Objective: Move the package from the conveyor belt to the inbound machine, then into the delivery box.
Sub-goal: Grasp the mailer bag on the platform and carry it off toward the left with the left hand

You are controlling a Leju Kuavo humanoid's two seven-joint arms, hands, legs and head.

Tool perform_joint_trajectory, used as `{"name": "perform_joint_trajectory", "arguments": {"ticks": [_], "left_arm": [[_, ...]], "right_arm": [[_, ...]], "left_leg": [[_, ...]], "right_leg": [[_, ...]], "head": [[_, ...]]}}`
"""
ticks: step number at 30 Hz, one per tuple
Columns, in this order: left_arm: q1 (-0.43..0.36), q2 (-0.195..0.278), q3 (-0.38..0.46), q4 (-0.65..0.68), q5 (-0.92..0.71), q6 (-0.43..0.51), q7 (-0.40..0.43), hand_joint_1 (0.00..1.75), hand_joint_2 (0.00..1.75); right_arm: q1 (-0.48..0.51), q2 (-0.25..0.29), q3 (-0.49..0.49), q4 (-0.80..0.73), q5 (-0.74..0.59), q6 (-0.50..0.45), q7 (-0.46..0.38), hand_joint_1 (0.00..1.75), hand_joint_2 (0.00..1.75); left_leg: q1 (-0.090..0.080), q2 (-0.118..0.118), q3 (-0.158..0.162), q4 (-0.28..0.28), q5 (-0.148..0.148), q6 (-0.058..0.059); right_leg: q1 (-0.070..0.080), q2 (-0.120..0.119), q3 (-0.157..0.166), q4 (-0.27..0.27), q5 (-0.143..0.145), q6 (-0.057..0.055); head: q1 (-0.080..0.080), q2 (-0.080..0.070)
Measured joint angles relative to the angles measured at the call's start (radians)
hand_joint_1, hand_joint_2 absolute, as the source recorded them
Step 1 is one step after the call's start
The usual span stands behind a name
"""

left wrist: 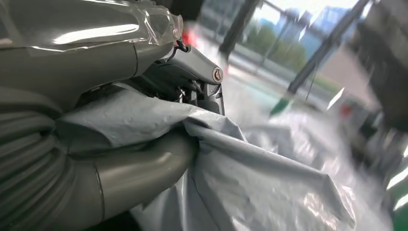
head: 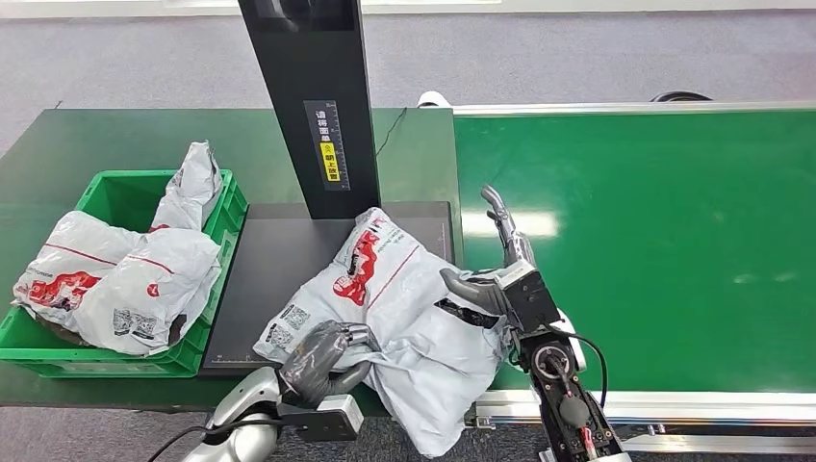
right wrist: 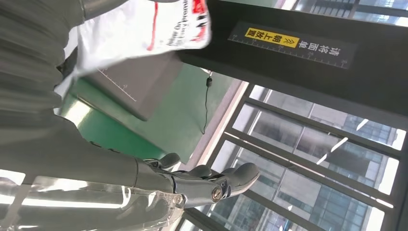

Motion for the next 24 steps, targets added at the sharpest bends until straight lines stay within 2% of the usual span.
{"name": "perform_joint_trajectory", "arguments": {"ticks": [4, 14, 24], "left_arm": [[0.004, -0.008, 0.031, -0.039, 0.028, 0.061, -0.022, 1.75, 1.75], [0.018, -0.015, 0.056, -0.073, 0.048, 0.085, -0.033, 1.75, 1.75], [0.076, -0.052, 0.155, -0.216, 0.273, 0.332, -0.173, 1.75, 1.75]], "right_arm": [[0.004, -0.002, -0.001, -0.006, 0.004, 0.0, 0.0, 0.0, 1.75], [0.005, -0.003, -0.006, -0.008, 0.006, 0.0, 0.0, 0.0, 1.75], [0.006, -0.007, -0.007, -0.009, 0.004, 0.001, -0.006, 0.0, 1.75]], "left_leg": [[0.0, 0.0, 0.0, 0.0, 0.0, 0.0], [0.0, 0.0, 0.0, 0.0, 0.0, 0.0], [0.0, 0.0, 0.0, 0.0, 0.0, 0.0]], "right_leg": [[0.0, 0.0, 0.0, 0.0, 0.0, 0.0], [0.0, 0.0, 0.0, 0.0, 0.0, 0.0], [0.0, 0.0, 0.0, 0.0, 0.0, 0.0]], "head": [[0.0, 0.0], [0.0, 0.0], [0.0, 0.0]]}}
